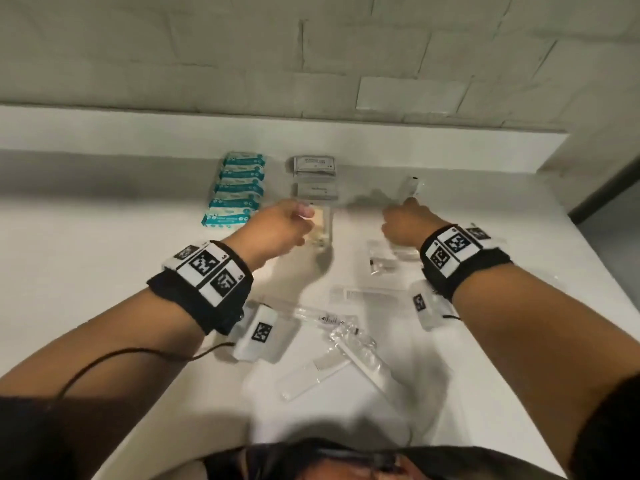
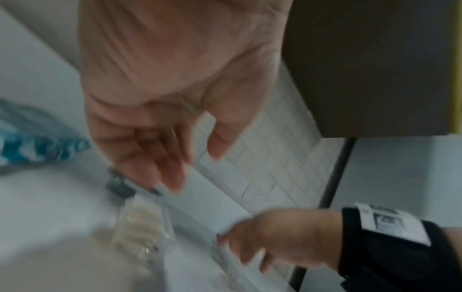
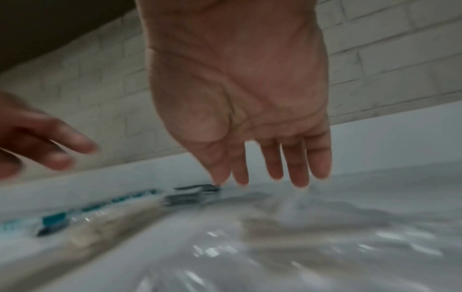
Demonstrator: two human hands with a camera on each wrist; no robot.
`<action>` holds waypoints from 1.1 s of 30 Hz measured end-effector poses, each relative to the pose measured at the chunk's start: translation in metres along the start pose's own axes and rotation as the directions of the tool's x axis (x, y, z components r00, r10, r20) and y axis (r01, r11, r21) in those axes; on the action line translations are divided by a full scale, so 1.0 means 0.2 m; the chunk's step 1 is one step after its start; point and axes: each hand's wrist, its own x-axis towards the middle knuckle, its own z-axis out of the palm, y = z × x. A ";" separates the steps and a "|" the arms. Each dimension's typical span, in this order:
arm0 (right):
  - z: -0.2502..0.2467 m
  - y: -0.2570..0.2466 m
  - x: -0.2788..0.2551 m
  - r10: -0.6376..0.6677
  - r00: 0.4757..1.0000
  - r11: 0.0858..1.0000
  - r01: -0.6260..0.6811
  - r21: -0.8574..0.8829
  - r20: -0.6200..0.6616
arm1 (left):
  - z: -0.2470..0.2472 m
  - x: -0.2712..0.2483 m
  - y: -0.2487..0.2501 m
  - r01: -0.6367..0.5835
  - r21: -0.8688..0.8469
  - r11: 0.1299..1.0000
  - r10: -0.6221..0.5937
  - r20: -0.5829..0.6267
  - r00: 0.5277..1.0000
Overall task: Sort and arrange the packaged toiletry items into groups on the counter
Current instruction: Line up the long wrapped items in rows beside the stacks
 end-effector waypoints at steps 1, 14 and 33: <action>0.01 0.04 -0.03 -0.003 0.998 0.998 0.008 -0.069 0.068 | -0.02 -0.05 0.01 -0.033 0.157 0.987 0.020 0.081 0.997; 0.05 0.26 -0.32 -0.059 0.998 0.987 0.058 0.152 0.006 | 0.05 -0.34 -0.21 -0.034 0.891 0.452 -0.140 0.109 0.984; 0.03 0.58 -0.08 -0.414 0.896 0.885 0.353 -0.304 -0.164 | 0.05 -0.62 -0.19 0.159 0.733 0.661 -0.048 -0.170 0.984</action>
